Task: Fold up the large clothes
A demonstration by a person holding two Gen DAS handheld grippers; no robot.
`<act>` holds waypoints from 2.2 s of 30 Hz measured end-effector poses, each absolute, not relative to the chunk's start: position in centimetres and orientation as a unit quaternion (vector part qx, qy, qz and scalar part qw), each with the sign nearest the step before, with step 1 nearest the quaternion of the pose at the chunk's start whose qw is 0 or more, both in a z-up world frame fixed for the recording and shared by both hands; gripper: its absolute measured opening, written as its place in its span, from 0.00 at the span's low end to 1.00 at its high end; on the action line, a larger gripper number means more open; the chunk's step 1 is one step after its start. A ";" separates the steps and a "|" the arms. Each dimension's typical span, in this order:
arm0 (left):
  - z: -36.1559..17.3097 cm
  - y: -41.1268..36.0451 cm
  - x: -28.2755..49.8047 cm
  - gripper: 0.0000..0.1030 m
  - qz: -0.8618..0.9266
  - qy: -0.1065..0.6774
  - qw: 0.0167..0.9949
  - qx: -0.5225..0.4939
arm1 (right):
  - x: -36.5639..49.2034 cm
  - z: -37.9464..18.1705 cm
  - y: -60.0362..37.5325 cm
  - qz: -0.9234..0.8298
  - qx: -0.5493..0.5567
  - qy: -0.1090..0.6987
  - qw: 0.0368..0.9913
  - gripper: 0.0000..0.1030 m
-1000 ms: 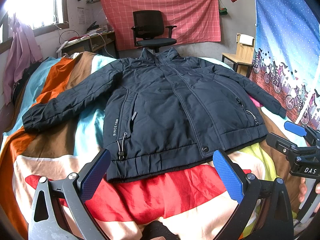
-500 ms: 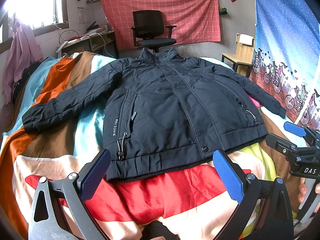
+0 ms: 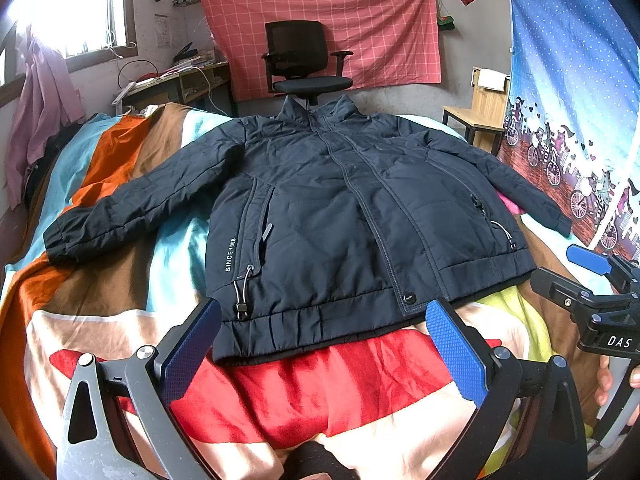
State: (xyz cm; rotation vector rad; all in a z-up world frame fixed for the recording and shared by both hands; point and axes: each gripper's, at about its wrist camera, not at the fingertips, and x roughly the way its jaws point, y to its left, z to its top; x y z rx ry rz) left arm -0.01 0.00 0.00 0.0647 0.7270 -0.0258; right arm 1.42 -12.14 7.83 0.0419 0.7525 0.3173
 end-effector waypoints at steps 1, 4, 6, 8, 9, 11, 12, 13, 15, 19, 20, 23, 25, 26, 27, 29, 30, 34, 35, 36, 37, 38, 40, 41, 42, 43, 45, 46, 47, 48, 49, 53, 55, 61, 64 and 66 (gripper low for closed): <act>0.0 0.0 0.0 0.97 -0.012 0.356 0.934 0.032 | 1.4 7.8 -12.1 0.155 0.021 0.366 0.917 1.00; 0.0 0.0 0.0 0.97 -0.012 0.356 0.934 0.032 | 1.4 7.8 -12.1 0.155 0.021 0.366 0.918 1.00; 0.0 0.0 0.0 0.97 -0.011 0.356 0.934 0.032 | 1.4 7.8 -12.0 0.156 0.021 0.365 0.918 1.00; 0.0 0.0 0.0 0.97 -0.012 0.356 0.934 0.031 | 1.4 7.8 -12.0 0.156 0.020 0.365 0.918 1.00; 0.0 0.0 0.0 0.97 -0.012 0.356 0.934 0.032 | 1.4 7.8 -12.0 0.156 0.021 0.366 0.917 1.00; 0.0 0.0 0.0 0.97 -0.011 0.356 0.934 0.031 | 1.4 7.7 -11.9 0.155 0.020 0.366 0.917 1.00; 0.0 0.0 0.0 0.97 -0.011 0.356 0.934 0.031 | 1.5 7.7 -12.0 0.155 0.021 0.366 0.917 1.00; 0.0 0.0 0.0 0.97 -0.011 0.357 0.934 0.031 | 1.6 7.7 -12.1 0.155 0.021 0.367 0.917 1.00; 0.0 0.0 0.0 0.97 -0.011 0.358 0.933 0.030 | 1.8 7.7 -12.2 0.153 0.021 0.367 0.917 1.00; -0.6 0.8 1.1 0.97 0.010 0.374 0.927 0.025 | 1.9 7.4 -11.9 0.145 0.021 0.374 0.916 1.00; -0.8 1.1 1.2 0.97 0.013 0.377 0.926 0.021 | 2.1 7.3 -12.1 0.144 0.022 0.375 0.915 1.00; -1.0 1.7 2.0 0.97 0.036 0.386 0.922 0.015 | 2.1 7.3 -12.0 0.131 0.015 0.376 0.917 1.00; -0.7 2.0 2.7 0.97 0.049 0.386 0.921 0.013 | 2.6 7.4 -12.4 0.118 0.009 0.375 0.919 1.00; -0.4 2.1 3.0 0.97 0.053 0.384 0.922 0.012 | 2.9 7.5 -12.4 0.110 0.007 0.375 0.920 1.00; 0.0 2.2 3.3 0.97 0.056 0.383 0.922 0.013 | 3.2 7.6 -12.3 0.101 0.005 0.379 0.920 1.00; 0.6 2.2 4.2 0.97 0.050 0.388 0.920 0.017 | 3.9 7.9 -11.9 0.089 -0.004 0.385 0.919 1.00; 1.0 2.2 4.9 0.97 0.047 0.396 0.917 0.025 | 4.4 8.1 -11.7 0.080 -0.012 0.386 0.919 1.00; 3.0 3.8 7.7 0.97 0.057 0.412 0.909 0.017 | 6.0 9.4 -10.9 0.058 -0.026 0.383 0.921 1.00; 3.3 4.2 8.2 0.97 0.061 0.411 0.909 0.012 | 6.5 9.7 -10.8 0.056 -0.028 0.383 0.922 1.00; 3.9 4.7 8.9 0.97 0.064 0.412 0.909 0.008 | 7.0 10.2 -10.3 0.051 -0.035 0.379 0.923 1.00; 4.5 5.0 9.5 0.97 0.066 0.413 0.908 0.007 | 7.4 10.5 -10.1 0.048 -0.041 0.376 0.924 1.00; 5.1 5.2 10.1 0.97 0.069 0.412 0.908 0.008 | 8.0 10.9 -9.8 0.046 -0.048 0.372 0.926 1.00; 6.1 5.4 11.0 0.97 0.070 0.403 0.912 0.012 | 9.2 11.4 -9.4 0.043 -0.057 0.365 0.928 1.00; 6.6 5.5 11.4 0.97 0.068 0.398 0.915 0.016 | 9.7 11.7 -9.1 0.041 -0.060 0.363 0.929 1.00; 6.9 5.4 11.8 0.97 0.068 0.393 0.917 0.022 | 10.4 11.8 -9.0 0.038 -0.059 0.364 0.929 1.00; 7.2 5.2 12.2 0.97 0.068 0.389 0.918 0.029 | 11.0 11.8 -9.1 0.034 -0.055 0.365 0.929 1.00; 7.3 4.7 13.1 0.97 0.061 0.392 0.917 0.032 | 12.4 11.7 -9.4 0.031 -0.049 0.366 0.929 1.00; 7.3 4.6 13.7 0.97 0.059 0.394 0.917 0.031 | 13.2 11.6 -9.5 0.030 -0.047 0.369 0.928 1.00; 7.2 4.3 14.5 0.97 0.057 0.396 0.916 0.030 | 14.0 11.5 -9.8 0.029 -0.043 0.373 0.926 1.00; 7.1 3.9 15.5 0.97 0.052 0.396 0.916 0.029 | 15.1 11.1 -10.2 0.028 -0.042 0.377 0.925 1.00; 6.8 3.4 16.5 0.97 0.051 0.394 0.917 0.030 | 15.7 11.0 -10.5 0.026 -0.044 0.377 0.925 1.00; 5.2 1.6 21.2 0.97 0.041 0.387 0.921 0.027 | 19.6 9.6 -13.2 0.021 -0.036 0.379 0.924 1.00; 4.0 0.6 24.0 0.97 0.031 0.386 0.922 0.020 | 21.6 8.7 -15.3 0.016 -0.021 0.377 0.926 1.00; 1.3 -1.7 31.4 0.97 0.008 0.401 0.916 0.000 | 24.5 6.4 -21.2 -0.022 0.048 0.386 0.921 1.00; 0.5 -3.0 34.8 0.97 -0.015 0.406 0.914 0.002 | 24.0 5.3 -23.8 -0.044 0.116 0.384 0.915 1.00; 0.0 -3.9 36.7 0.97 -0.028 0.400 0.916 0.005 | 22.9 4.2 -26.0 -0.065 0.167 0.376 0.909 1.00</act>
